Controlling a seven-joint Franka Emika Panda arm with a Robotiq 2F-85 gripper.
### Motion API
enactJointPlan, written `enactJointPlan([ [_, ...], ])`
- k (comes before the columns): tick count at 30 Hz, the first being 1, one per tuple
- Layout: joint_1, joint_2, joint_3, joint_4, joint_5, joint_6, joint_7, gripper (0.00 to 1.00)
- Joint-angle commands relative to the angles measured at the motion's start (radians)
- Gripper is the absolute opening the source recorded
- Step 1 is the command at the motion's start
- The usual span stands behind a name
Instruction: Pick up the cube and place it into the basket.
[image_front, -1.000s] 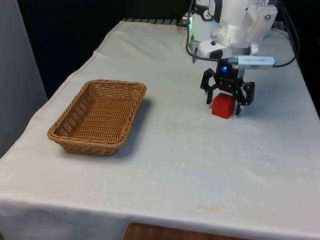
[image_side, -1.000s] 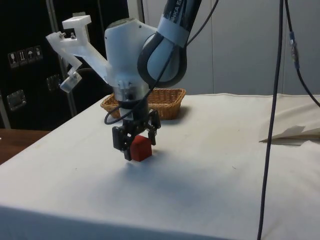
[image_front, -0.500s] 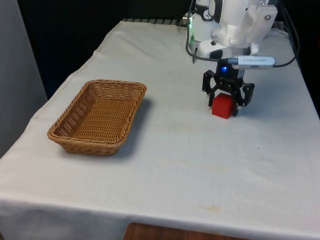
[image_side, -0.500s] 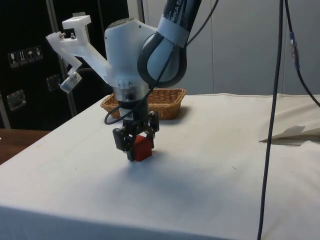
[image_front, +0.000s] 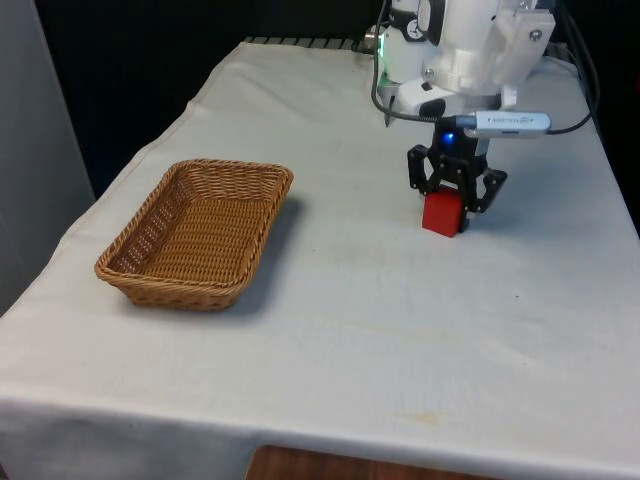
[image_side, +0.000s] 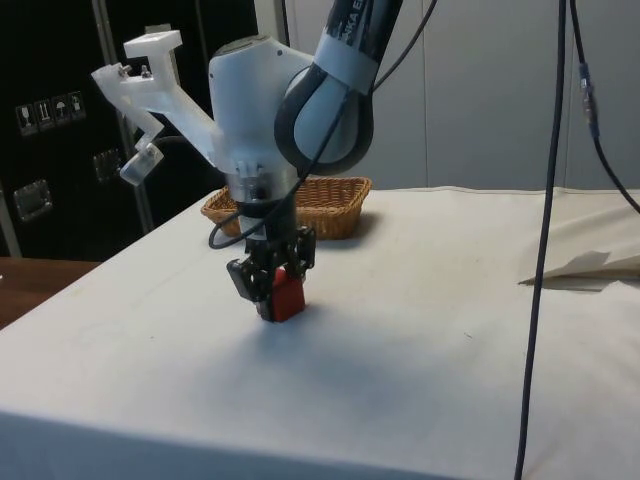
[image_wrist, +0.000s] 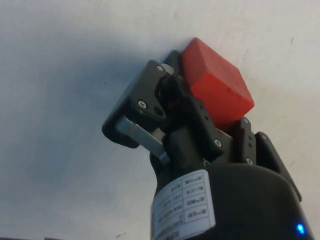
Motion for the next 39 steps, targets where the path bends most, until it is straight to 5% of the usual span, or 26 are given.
enactJointPlan([
  [1, 0.000, -0.015, 0.000, -0.003, 0.001, -0.011, -0.001, 0.01],
  [39, 0.000, -0.233, 0.005, 0.000, 0.006, -0.237, -0.020, 0.01],
])
